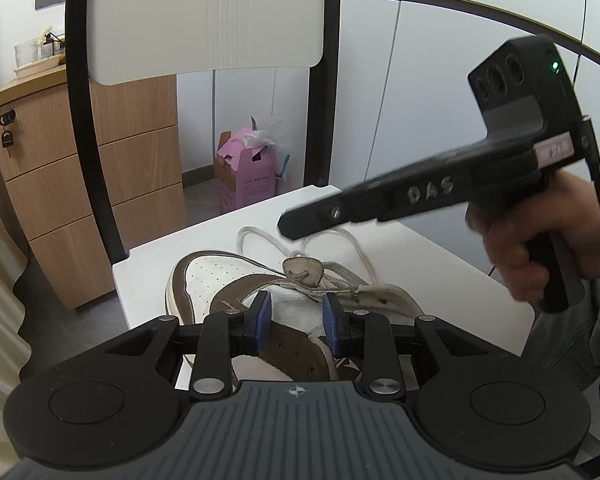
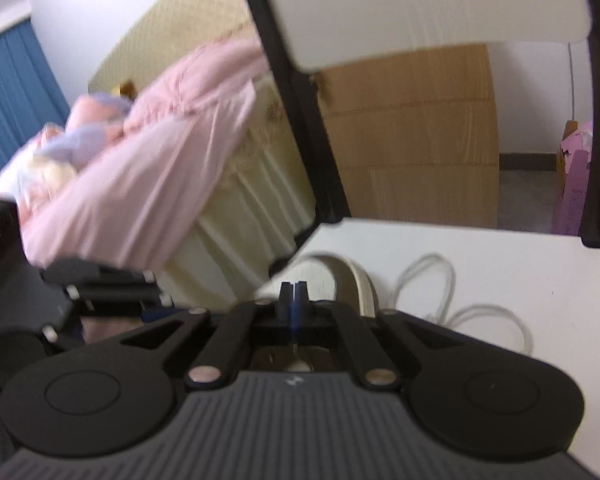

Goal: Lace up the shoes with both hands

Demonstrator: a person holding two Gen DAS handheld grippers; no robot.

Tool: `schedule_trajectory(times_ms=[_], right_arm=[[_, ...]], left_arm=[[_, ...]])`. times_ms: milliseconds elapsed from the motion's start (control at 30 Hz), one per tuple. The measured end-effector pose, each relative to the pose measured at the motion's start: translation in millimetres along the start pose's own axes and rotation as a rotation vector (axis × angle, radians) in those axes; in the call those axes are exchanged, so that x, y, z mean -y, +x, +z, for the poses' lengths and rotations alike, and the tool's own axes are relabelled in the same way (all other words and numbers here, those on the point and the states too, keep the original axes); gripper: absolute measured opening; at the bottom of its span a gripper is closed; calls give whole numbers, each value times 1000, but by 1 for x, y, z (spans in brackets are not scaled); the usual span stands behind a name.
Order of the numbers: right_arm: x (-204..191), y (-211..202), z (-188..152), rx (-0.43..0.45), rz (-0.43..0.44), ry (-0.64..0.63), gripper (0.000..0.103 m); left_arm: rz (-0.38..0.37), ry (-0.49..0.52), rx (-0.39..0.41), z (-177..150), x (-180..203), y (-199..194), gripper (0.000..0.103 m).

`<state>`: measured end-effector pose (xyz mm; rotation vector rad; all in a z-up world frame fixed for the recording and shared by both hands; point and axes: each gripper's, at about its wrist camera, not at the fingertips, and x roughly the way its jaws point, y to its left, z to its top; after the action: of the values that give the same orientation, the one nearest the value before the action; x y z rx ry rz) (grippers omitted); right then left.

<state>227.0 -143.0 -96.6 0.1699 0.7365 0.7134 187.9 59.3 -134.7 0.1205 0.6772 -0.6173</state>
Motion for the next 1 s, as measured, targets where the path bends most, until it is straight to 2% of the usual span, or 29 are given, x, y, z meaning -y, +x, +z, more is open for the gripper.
schedule_trajectory(times_ms=[100,200,300,500,667,833,1000], right_arm=[[-9,-6,8,-20,7,-118,7],[-33,-5,11,-69,5,-356,13],[-50,-3,14,-126,23,-554,14],[-63,15,17,-283,65,-828,13],[-54,25,20,-371,72,-862,13],[-48,26,17,-398,54,-880,14],[-55,26,6,-384,30,-935,13]], left_arm=[[-1,-1,1,0,0,0,31],[1,3,-1,0,1,1,31],[3,11,-3,0,2,2,31],[1,12,0,-2,0,1,31],[-2,10,-1,-1,-1,0,31],[-3,8,1,-2,-2,0,31],[3,10,-2,-2,-1,1,31]])
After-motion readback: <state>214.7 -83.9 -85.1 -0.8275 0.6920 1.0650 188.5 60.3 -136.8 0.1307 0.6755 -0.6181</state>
